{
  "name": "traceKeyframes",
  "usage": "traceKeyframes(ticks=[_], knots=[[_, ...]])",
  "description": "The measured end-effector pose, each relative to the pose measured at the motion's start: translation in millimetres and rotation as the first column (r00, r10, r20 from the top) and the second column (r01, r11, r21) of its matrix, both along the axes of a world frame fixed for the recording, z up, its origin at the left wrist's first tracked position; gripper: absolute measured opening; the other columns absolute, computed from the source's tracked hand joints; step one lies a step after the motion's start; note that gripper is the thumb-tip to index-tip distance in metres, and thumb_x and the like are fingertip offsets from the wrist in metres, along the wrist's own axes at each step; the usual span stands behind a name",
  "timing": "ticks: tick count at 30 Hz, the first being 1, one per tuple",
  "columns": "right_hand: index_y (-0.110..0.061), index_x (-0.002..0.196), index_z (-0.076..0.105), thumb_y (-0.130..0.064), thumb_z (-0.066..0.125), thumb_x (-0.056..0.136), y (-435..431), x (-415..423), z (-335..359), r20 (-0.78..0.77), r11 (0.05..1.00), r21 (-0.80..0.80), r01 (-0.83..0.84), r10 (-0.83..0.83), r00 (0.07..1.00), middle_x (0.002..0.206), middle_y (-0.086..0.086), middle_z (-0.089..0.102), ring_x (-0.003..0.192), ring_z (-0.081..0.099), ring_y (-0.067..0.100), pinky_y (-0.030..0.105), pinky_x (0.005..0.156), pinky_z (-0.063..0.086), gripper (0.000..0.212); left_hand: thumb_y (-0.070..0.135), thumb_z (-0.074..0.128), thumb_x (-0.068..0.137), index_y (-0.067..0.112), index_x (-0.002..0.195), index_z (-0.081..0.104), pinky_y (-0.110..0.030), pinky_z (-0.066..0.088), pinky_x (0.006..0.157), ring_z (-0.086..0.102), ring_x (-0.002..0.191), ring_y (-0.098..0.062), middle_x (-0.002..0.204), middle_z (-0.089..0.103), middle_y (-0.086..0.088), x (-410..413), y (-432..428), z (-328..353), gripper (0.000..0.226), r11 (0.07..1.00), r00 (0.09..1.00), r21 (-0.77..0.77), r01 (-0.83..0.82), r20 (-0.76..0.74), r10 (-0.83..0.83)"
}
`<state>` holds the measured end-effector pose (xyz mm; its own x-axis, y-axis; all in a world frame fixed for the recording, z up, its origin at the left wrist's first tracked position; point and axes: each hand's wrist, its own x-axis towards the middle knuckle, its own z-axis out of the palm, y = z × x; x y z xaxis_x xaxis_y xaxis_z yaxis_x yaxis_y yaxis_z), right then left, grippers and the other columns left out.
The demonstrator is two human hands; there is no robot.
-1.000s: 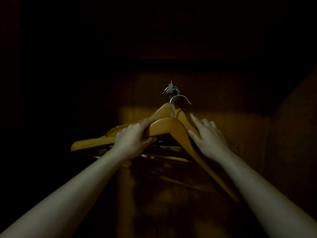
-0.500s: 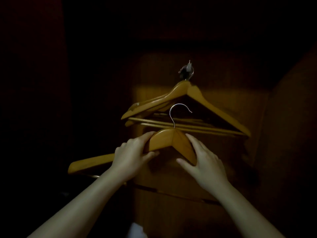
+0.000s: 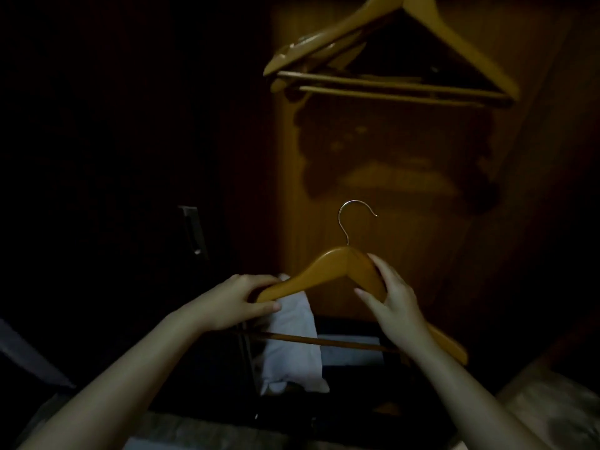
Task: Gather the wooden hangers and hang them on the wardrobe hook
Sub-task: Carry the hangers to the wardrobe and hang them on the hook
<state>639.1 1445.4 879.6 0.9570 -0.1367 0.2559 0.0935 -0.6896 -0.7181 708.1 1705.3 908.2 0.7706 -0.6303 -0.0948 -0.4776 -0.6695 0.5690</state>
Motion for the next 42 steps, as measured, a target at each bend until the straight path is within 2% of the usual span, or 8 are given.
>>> traceKeyframes(ticks=[11, 17, 20, 24, 27, 33, 39, 42], knots=[[-0.022, 0.138, 0.037, -0.018, 0.060, 0.088, 9.0, -14.3, -68.9, -0.246, 0.999, -0.027, -0.040, 0.032, 0.969, 0.124, -0.003, 0.053, 0.116, 0.050, 0.015, 0.034, 0.101, 0.040, 0.055, 0.036, 0.057, 0.088, 0.029, 0.093, 0.060, -0.031, 0.053, 0.074, 0.063, 0.078, -0.009, 0.082, 0.063, 0.005, -37.7, 21.6, -70.5, 0.009, 0.997, 0.986, -0.072, 0.038, -0.161, -0.049], [-0.011, 0.144, 0.029, -0.033, 0.051, 0.094, 25.6, -24.3, -88.0, -0.480, 0.973, 0.164, 0.162, -0.065, 0.875, 0.127, 0.012, 0.054, 0.118, 0.052, 0.026, 0.035, 0.098, 0.042, 0.059, 0.046, 0.051, 0.089, 0.036, 0.102, 0.053, -0.028, 0.040, 0.071, 0.061, 0.089, -0.011, 0.092, 0.060, 0.013, -50.9, 2.5, -103.1, 0.017, 0.984, 0.998, 0.167, -0.066, 0.001, 0.067], [-0.012, 0.142, 0.028, -0.035, 0.059, 0.089, 37.4, -16.8, -94.5, -0.532, 0.823, 0.464, 0.328, -0.037, 0.846, 0.110, 0.004, 0.060, 0.104, 0.059, 0.025, 0.041, 0.092, 0.051, 0.066, 0.045, 0.047, 0.090, 0.031, 0.108, 0.050, -0.031, 0.038, 0.072, 0.061, 0.097, -0.018, 0.103, 0.064, 0.005, -56.8, -14.0, -106.1, 0.023, 0.972, 0.993, 0.213, -0.096, 0.094, 0.078], [-0.018, 0.132, 0.032, -0.025, 0.074, 0.078, 53.2, -0.3, -102.6, -0.549, 0.550, 0.647, 0.527, -0.143, 0.823, 0.119, 0.012, 0.059, 0.102, 0.064, 0.031, 0.027, 0.054, 0.058, 0.068, 0.038, 0.044, 0.093, 0.023, 0.100, 0.047, -0.035, 0.042, 0.071, 0.061, 0.091, -0.026, 0.101, 0.062, -0.002, -64.7, -38.9, -105.3, 0.017, 0.971, 0.984, 0.236, -0.039, 0.176, -0.004], [-0.020, 0.128, 0.034, -0.016, 0.077, 0.075, 55.3, 6.7, -107.3, -0.546, 0.461, 0.641, 0.613, -0.286, 0.787, 0.121, 0.015, 0.056, 0.107, 0.061, 0.036, 0.043, 0.069, 0.060, 0.068, 0.035, 0.043, 0.094, 0.017, 0.102, 0.047, -0.034, 0.038, 0.069, 0.058, 0.094, -0.028, 0.106, 0.059, -0.006, -67.7, -49.8, -111.4, 0.021, 0.964, 0.981, 0.265, 0.013, 0.182, -0.063], [-0.025, 0.137, 0.031, -0.020, 0.074, 0.076, 34.2, 3.7, -111.4, -0.489, 0.503, 0.626, 0.596, -0.343, 0.802, 0.124, 0.015, 0.057, 0.110, 0.060, 0.034, 0.056, 0.087, 0.052, 0.075, 0.038, 0.041, 0.096, 0.024, 0.127, 0.048, -0.031, 0.049, 0.085, 0.059, 0.099, -0.014, 0.115, 0.061, -0.002, -54.4, -54.0, -100.3, 0.034, 0.992, 0.970, 0.046, 0.117, -0.218, -0.104], [-0.030, 0.146, 0.017, -0.011, 0.063, 0.087, -1.1, -7.7, -63.5, -0.418, 0.606, 0.692, 0.394, -0.109, 0.902, 0.106, 0.003, 0.056, 0.088, 0.065, 0.029, 0.047, 0.080, 0.057, 0.077, 0.031, 0.045, 0.096, 0.012, 0.134, 0.044, -0.034, 0.045, 0.097, 0.053, 0.116, -0.022, 0.134, 0.051, -0.012, -24.5, -61.7, -72.9, 0.042, 0.998, 0.993, 0.034, 0.058, -0.107, -0.054], [-0.032, 0.147, 0.013, -0.012, 0.059, 0.089, -18.1, -12.4, -28.7, -0.399, 0.695, 0.676, 0.246, 0.064, 0.915, 0.121, 0.006, 0.050, 0.079, 0.063, 0.023, 0.033, 0.063, 0.059, 0.076, 0.030, 0.051, 0.094, 0.012, 0.142, 0.031, -0.030, 0.034, 0.105, 0.041, 0.130, -0.022, 0.146, 0.037, -0.012, -12.0, -74.2, -65.4, 0.055, 0.996, 0.996, 0.036, 0.087, -0.037, -0.086]])
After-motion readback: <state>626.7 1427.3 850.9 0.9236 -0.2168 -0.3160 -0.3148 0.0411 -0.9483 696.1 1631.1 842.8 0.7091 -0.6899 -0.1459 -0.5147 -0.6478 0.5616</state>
